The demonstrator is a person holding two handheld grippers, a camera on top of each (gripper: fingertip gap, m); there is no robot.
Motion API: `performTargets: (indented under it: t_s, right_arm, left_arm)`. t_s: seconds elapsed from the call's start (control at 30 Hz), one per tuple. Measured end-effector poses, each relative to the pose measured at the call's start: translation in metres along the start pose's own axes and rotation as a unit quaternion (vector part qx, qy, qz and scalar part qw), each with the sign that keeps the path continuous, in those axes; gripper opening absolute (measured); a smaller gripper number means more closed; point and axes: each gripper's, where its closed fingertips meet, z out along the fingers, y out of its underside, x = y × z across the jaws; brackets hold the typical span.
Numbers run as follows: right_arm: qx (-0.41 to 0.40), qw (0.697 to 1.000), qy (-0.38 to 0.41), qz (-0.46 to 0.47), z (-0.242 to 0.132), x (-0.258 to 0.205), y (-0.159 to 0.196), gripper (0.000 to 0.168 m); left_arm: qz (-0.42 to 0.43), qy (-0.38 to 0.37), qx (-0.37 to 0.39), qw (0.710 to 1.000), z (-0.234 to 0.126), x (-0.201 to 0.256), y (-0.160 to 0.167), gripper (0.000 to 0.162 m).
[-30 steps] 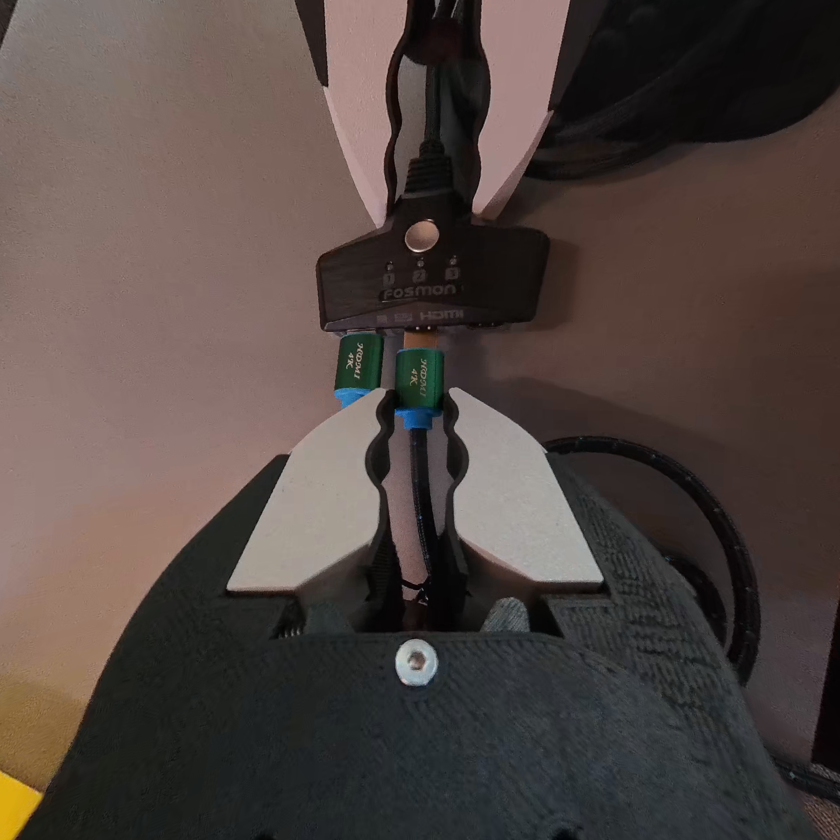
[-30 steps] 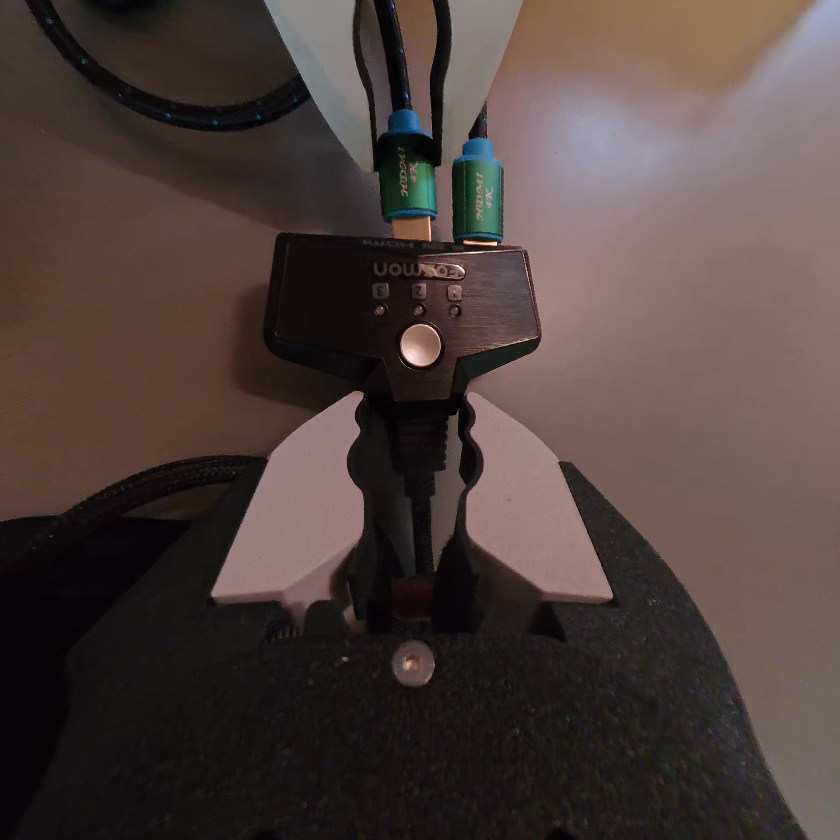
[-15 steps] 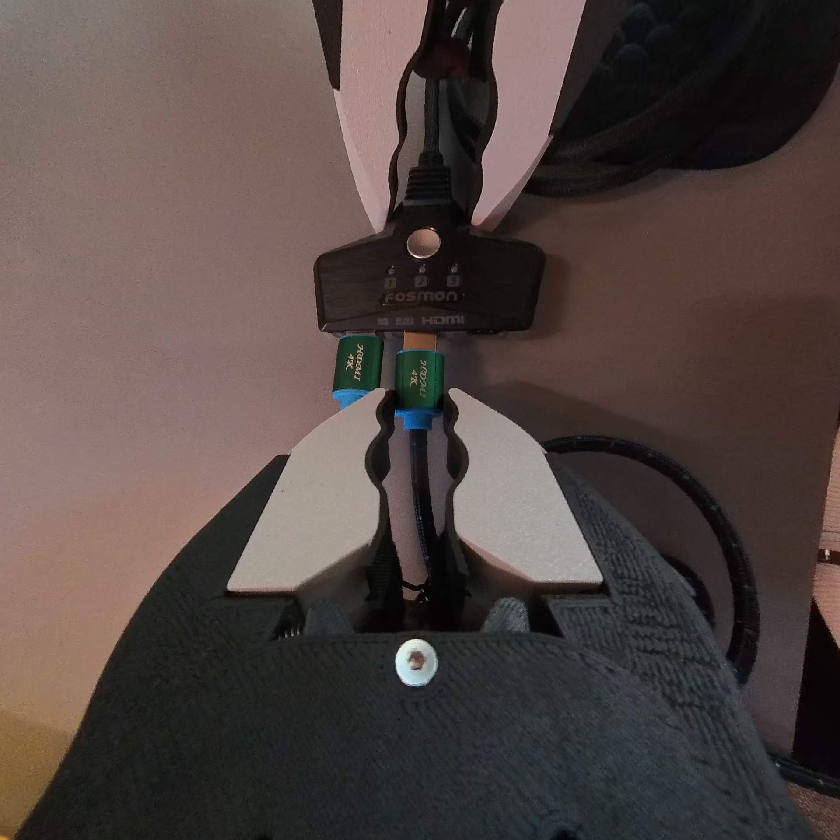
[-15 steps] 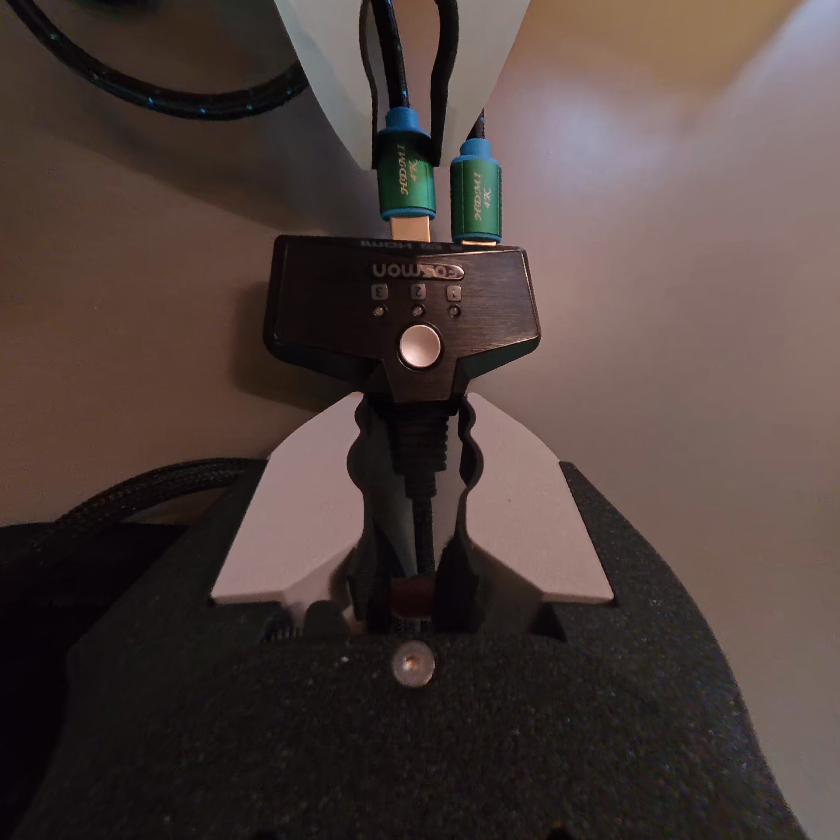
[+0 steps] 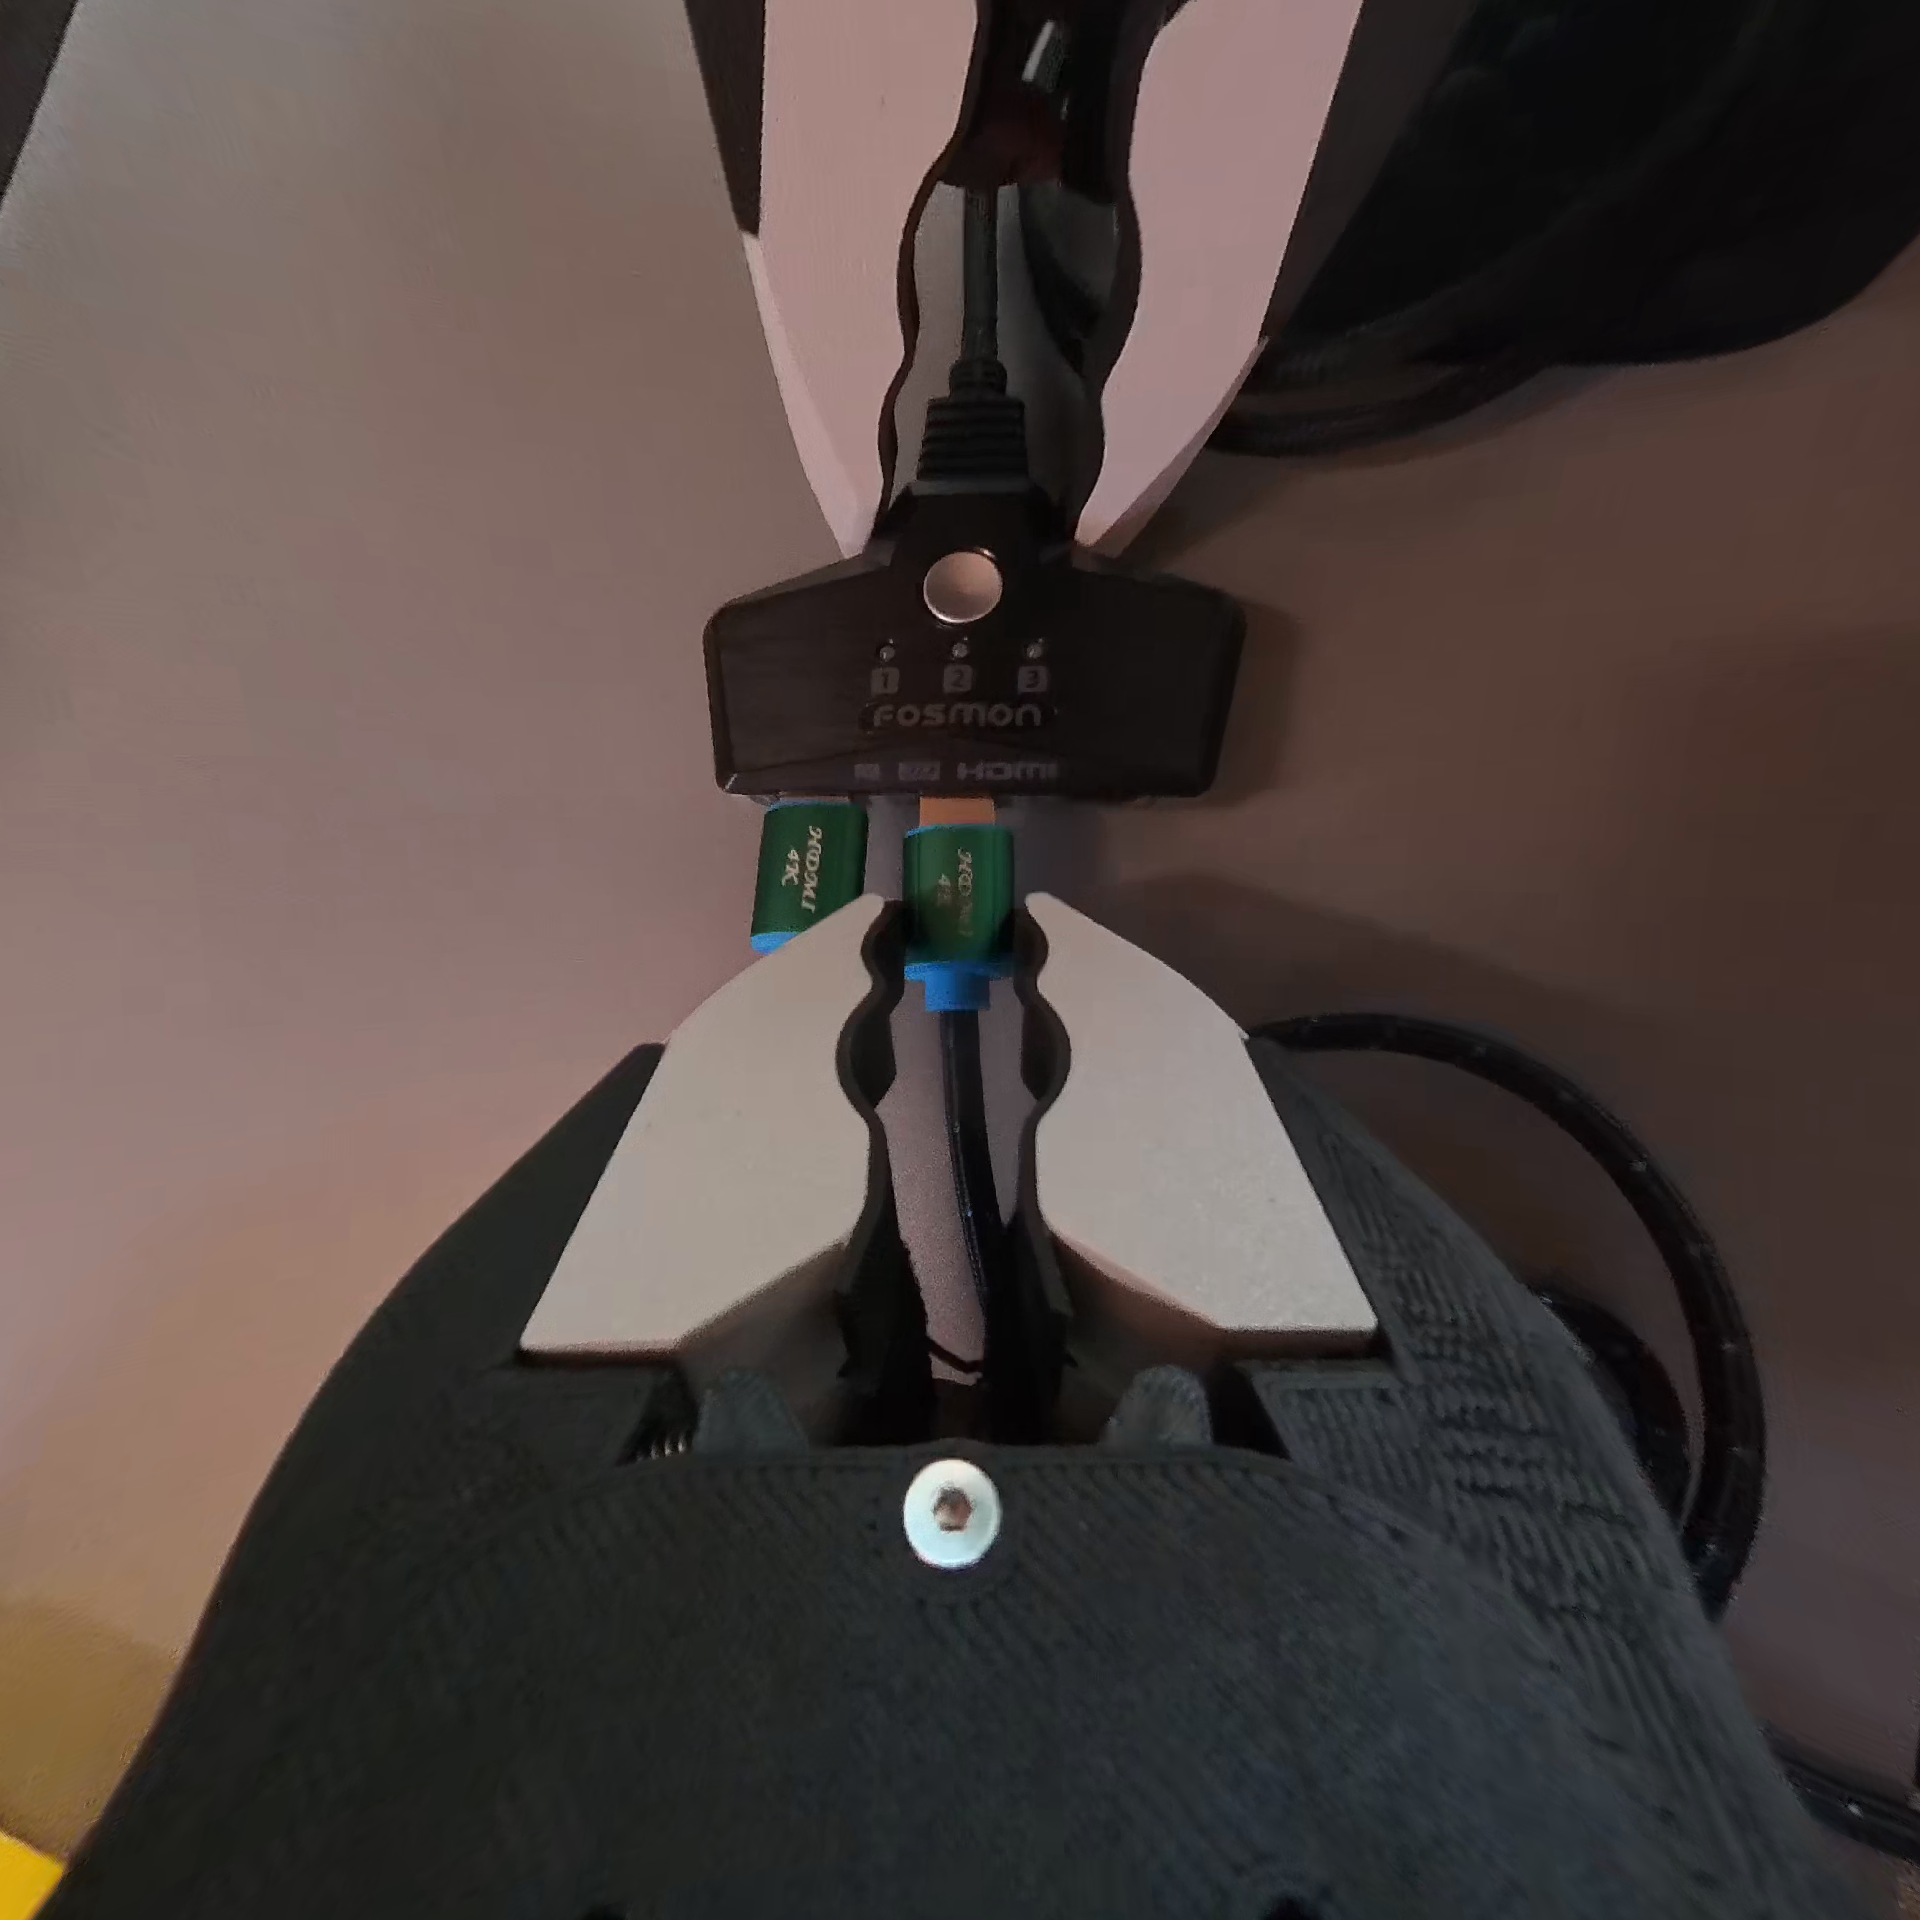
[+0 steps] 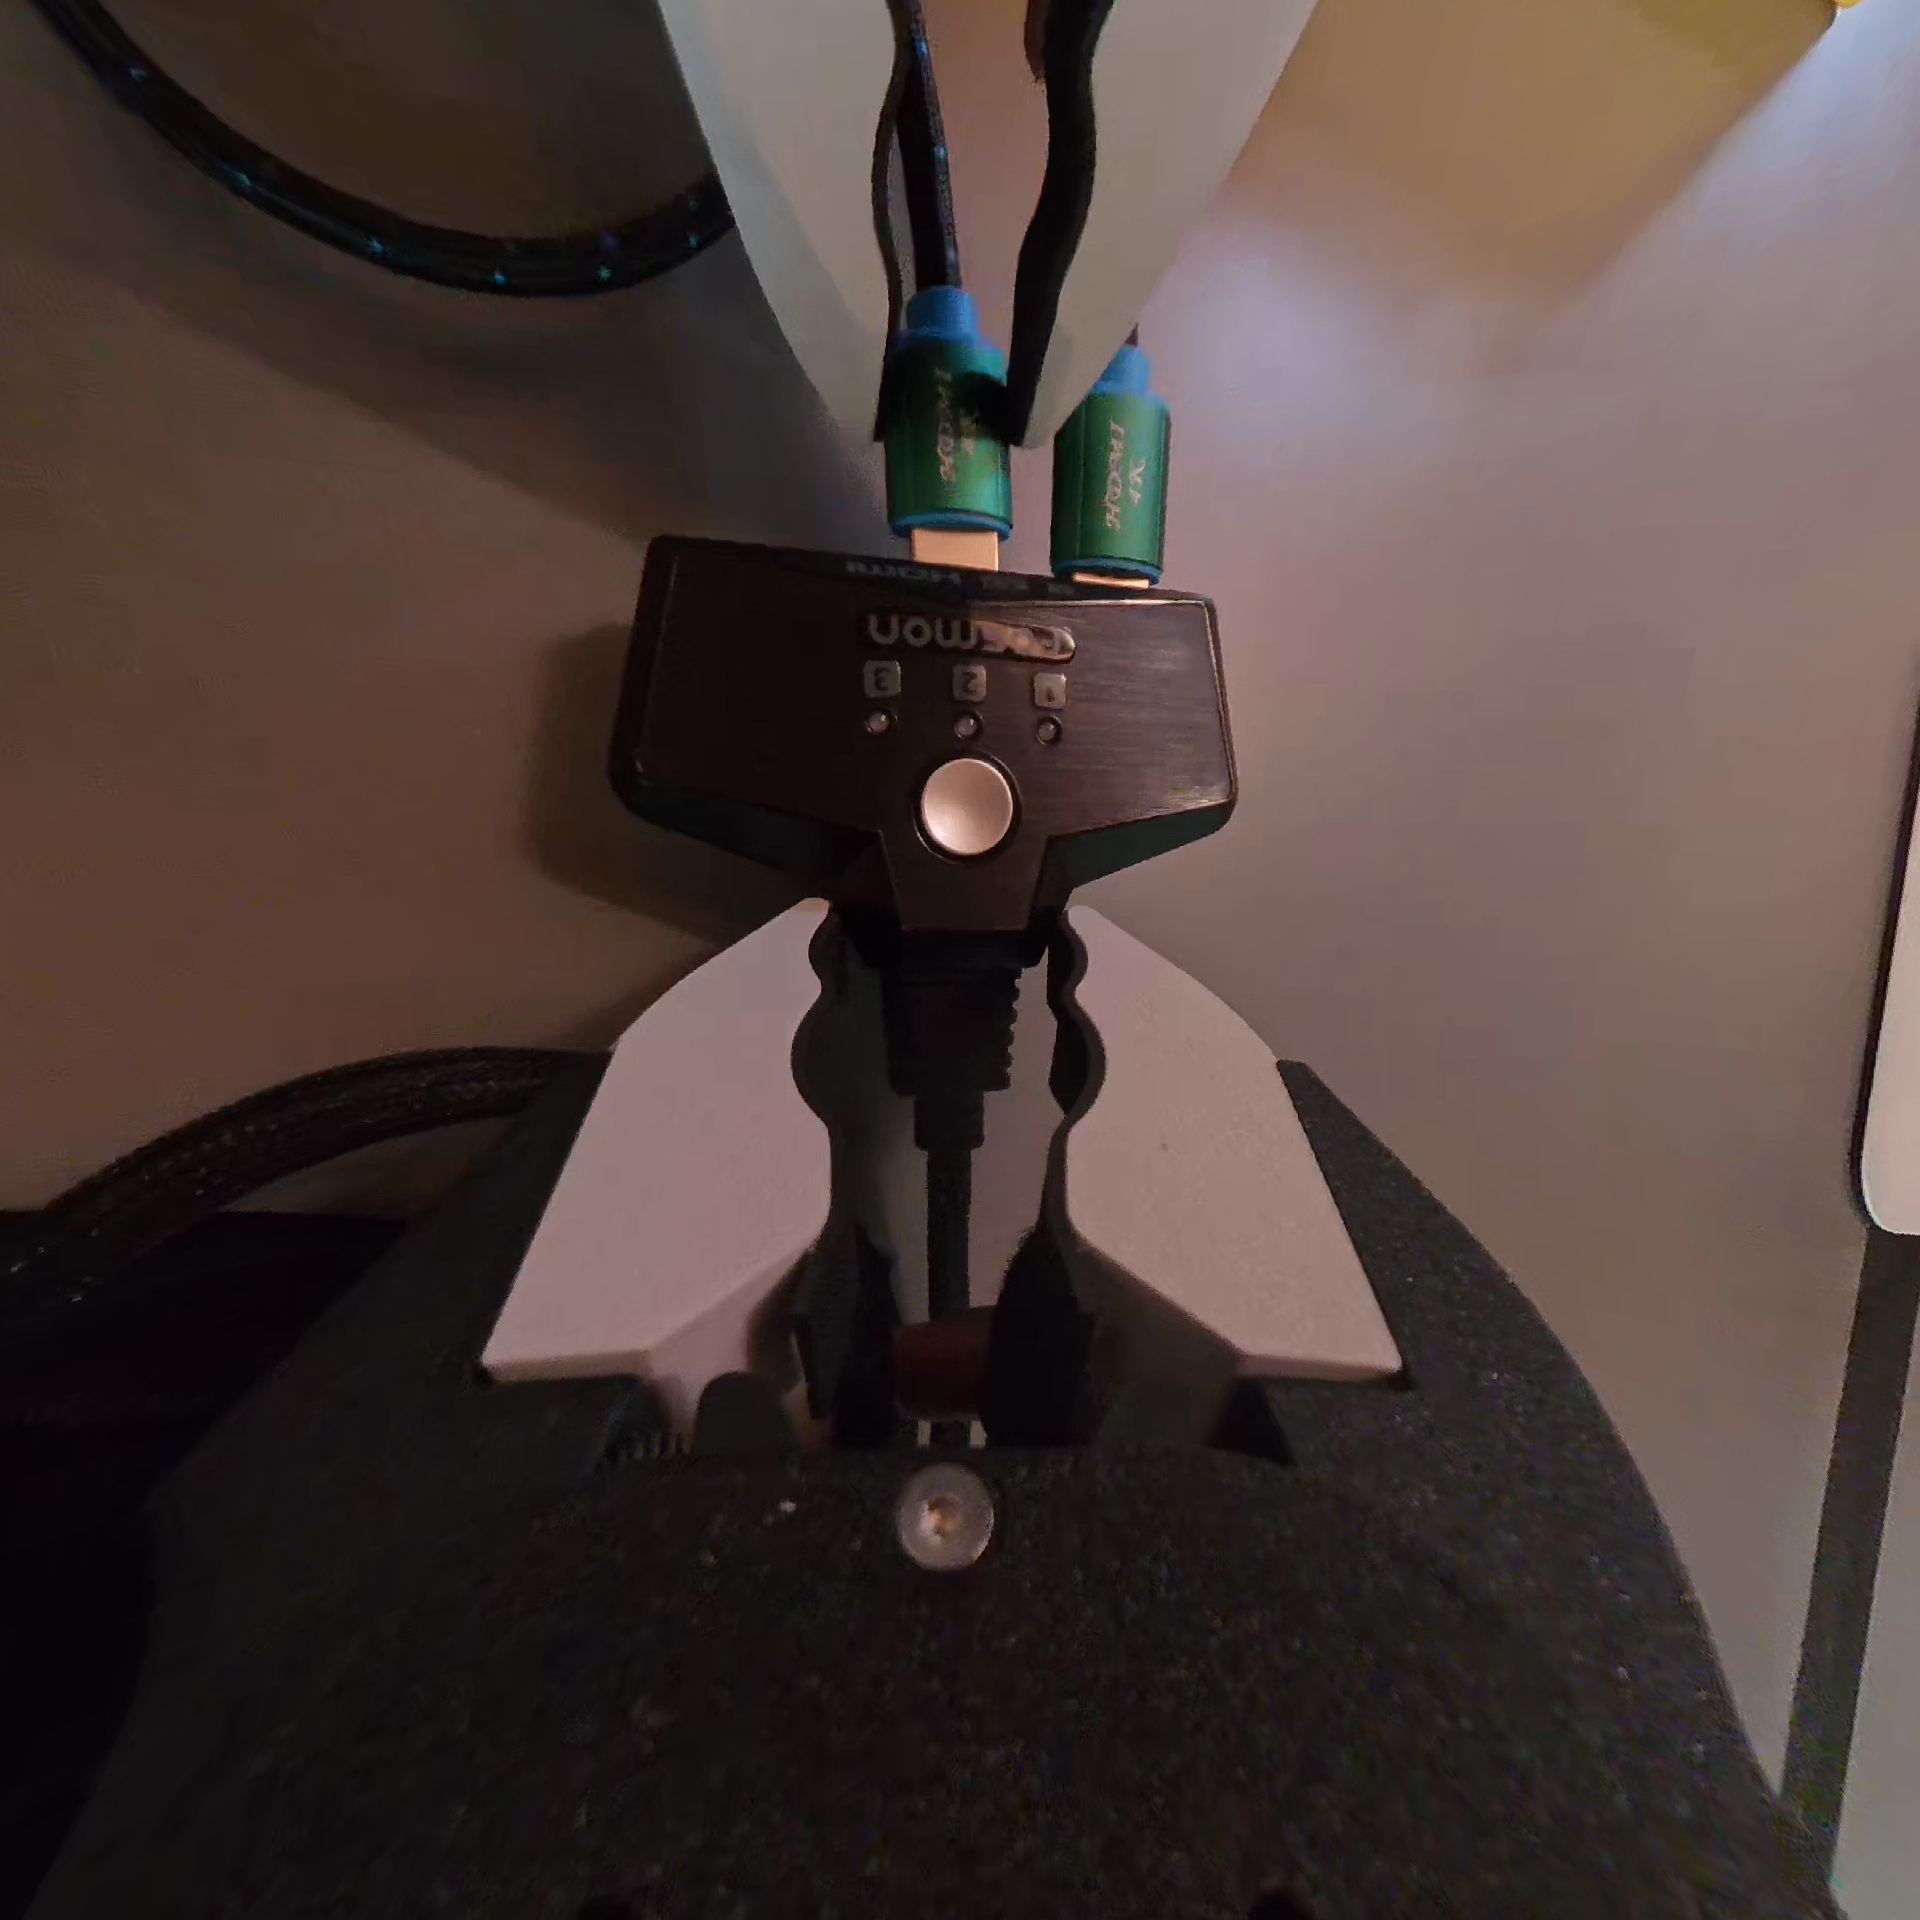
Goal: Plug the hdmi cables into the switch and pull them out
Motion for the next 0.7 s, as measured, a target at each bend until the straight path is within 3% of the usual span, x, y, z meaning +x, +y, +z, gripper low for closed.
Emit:
performTargets:
  t_s: [0.03,0.07,0.1,0.13,0.17,0.2,0.27,0.3,0.33,0.43,0.53,0.7]
  right_arm:
    - [0.015,1.0,-0.001,-0.002,0.001,-0.001,-0.005,0.038]
    - [0.057,0.998,-0.006,-0.002,0.003,-0.003,-0.019,0.037]
    - [0.142,0.989,-0.032,0.0,0.003,-0.013,-0.052,0.036]
    - [0.139,0.989,-0.053,-0.024,0.008,-0.022,-0.064,0.034]
    - [0.081,0.995,-0.035,-0.042,0.017,-0.02,-0.056,0.041]
    - [0.042,0.998,-0.032,-0.041,0.02,-0.017,-0.048,0.038]
    - [0.038,0.999,-0.034,-0.005,0.018,-0.01,-0.037,0.035]
    - [0.042,0.999,-0.034,0.003,0.017,-0.009,-0.033,0.035]
    - [0.046,0.998,-0.03,-0.002,0.016,-0.008,-0.031,0.035]
    - [0.05,0.998,-0.026,-0.004,0.015,-0.008,-0.031,0.036]
    - [0.049,0.998,-0.027,0.0,0.015,-0.008,-0.031,0.036]
    - [0.055,0.998,-0.028,0.005,0.015,-0.008,-0.031,0.036]
  left_arm:
    - [0.009,0.018,0.035,0.999,0.0,0.006,-0.011,0.019]
    - [0.011,0.091,0.127,0.988,-0.004,0.03,-0.042,0.001]
    - [-0.018,0.137,0.209,0.968,-0.011,0.045,-0.077,0.0]
    - [-0.02,0.164,0.174,0.971,-0.01,0.054,-0.086,0.001]
    - [0.014,0.108,0.153,0.982,-0.013,0.042,-0.092,0.0]
    - [0.055,0.04,0.125,0.99,-0.023,0.024,-0.089,0.0]
    - [0.057,-0.025,0.087,0.994,-0.054,-0.003,-0.074,0.001]
    - [0.042,-0.035,0.087,0.995,-0.069,-0.011,-0.065,0.037]
    - [0.031,-0.043,0.087,0.995,-0.081,-0.016,-0.055,0.04]
    - [0.028,-0.057,0.061,0.996,-0.089,-0.012,-0.023,0.039]
    - [0.04,-0.053,-0.023,0.998,-0.065,0.002,0.018,0.037]
    - [0.03,-0.066,-0.079,0.994,-0.043,0.001,0.046,0.019]
